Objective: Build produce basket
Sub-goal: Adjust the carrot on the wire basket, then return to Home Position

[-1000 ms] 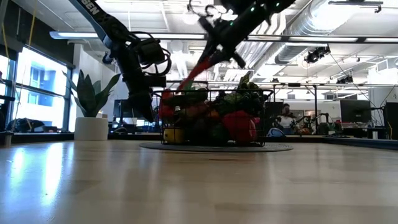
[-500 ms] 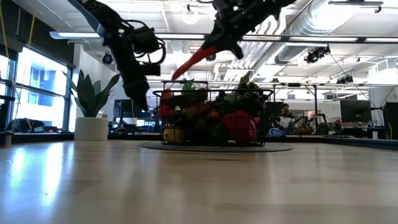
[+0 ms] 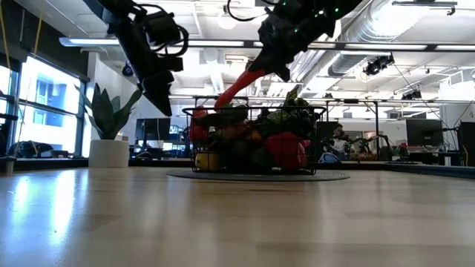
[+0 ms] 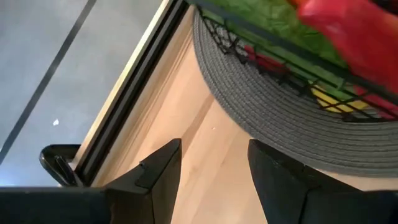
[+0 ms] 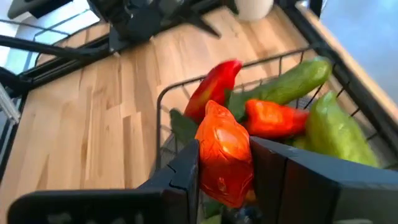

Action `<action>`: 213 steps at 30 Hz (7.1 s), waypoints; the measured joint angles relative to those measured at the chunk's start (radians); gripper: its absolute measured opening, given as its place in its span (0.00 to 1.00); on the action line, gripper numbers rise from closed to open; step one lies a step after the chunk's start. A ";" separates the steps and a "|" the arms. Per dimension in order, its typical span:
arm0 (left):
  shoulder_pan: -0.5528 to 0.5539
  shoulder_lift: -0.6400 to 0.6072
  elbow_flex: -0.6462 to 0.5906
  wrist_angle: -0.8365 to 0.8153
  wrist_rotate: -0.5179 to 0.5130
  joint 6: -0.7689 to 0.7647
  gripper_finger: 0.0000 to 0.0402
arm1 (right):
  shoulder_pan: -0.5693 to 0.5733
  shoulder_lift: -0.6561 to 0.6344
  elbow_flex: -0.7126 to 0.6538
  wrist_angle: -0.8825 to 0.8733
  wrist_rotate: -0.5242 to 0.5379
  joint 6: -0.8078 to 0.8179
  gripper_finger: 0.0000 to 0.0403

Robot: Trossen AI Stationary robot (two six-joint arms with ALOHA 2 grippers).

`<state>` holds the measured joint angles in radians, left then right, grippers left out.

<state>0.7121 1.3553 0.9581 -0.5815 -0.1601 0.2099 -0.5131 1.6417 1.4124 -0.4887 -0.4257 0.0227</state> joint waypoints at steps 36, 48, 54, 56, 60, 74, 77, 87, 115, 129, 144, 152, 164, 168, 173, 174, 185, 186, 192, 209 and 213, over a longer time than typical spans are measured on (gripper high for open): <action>-0.035 -0.008 0.000 0.002 -0.001 -0.067 0.43 | 0.030 0.106 0.000 0.060 0.058 -0.039 0.60; -0.079 -0.106 -0.001 0.030 0.130 -0.148 0.43 | 0.041 0.006 0.000 0.085 0.083 0.157 0.60; -0.148 -0.211 -0.083 0.183 0.166 -0.228 0.43 | 0.080 -0.031 0.000 0.152 0.084 0.166 0.60; -0.170 -0.254 -0.122 0.240 0.177 -0.270 0.43 | 0.096 -0.042 0.000 0.178 0.085 0.183 0.60; -0.216 -0.346 -0.210 0.328 0.166 -0.313 0.43 | 0.121 -0.067 0.000 0.233 0.087 0.205 0.60; -0.268 -0.620 -0.562 0.622 0.088 -0.379 0.43 | 0.129 -0.205 0.000 0.376 0.084 0.172 0.60; -0.268 -0.663 -0.616 0.660 0.089 -0.400 0.43 | 0.125 -0.254 0.000 0.377 0.082 0.155 0.60; -0.268 -0.775 -0.758 0.784 0.089 -0.473 0.43 | 0.114 -0.442 0.000 0.327 0.078 0.151 0.60; -0.253 -0.866 -0.800 0.796 0.123 -0.514 0.35 | 0.115 -1.070 -0.201 0.043 0.322 0.126 0.60; -0.196 -0.987 -0.877 0.808 0.179 -0.548 0.28 | 0.115 -1.394 -0.640 0.301 0.325 0.279 0.60; -0.083 -1.258 -0.877 0.507 0.212 -0.468 0.27 | 0.114 -1.635 -0.776 0.293 0.370 0.312 0.60; -0.057 -1.295 -0.904 0.481 0.197 -0.467 0.27 | 0.115 -1.635 -0.776 0.232 0.371 0.293 0.60; -0.058 -1.275 -0.930 0.557 0.190 -0.443 0.27 | 0.115 -1.637 -0.968 0.345 0.355 0.353 0.60; -0.058 -1.275 -0.930 0.557 0.190 -0.400 0.27 | 0.115 -1.637 -1.054 0.385 0.345 0.362 0.60; -0.058 -1.275 -0.930 0.557 0.189 -0.389 0.27 | 0.114 -1.636 -1.141 0.395 0.399 0.333 0.60; -0.058 -1.275 -0.930 0.557 0.187 -0.390 0.27 | 0.115 -1.637 -1.152 0.397 0.412 0.318 0.60; -0.058 -1.275 -0.930 0.557 0.182 -0.389 0.27 | 0.115 -1.637 -1.195 0.267 0.419 0.247 0.60; -0.058 -1.275 -0.930 0.557 0.182 -0.389 0.27 | 0.115 -1.637 -1.195 0.256 0.410 0.245 0.60; -0.058 -1.275 -0.930 0.557 0.182 -0.390 0.27 | 0.115 -1.637 -1.195 0.229 0.389 0.231 0.60; -0.058 -1.275 -0.930 0.556 0.182 -0.390 0.27 | 0.115 -1.630 -1.326 0.266 0.381 0.290 0.60; -0.058 -1.275 -0.930 0.556 0.178 -0.390 0.27 | 0.115 -1.626 -1.326 0.263 0.395 0.356 0.60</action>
<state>0.6541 0.0803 0.0284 -0.0254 0.0181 -0.1799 -0.3985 0.0162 0.0864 -0.2253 -0.0304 0.3790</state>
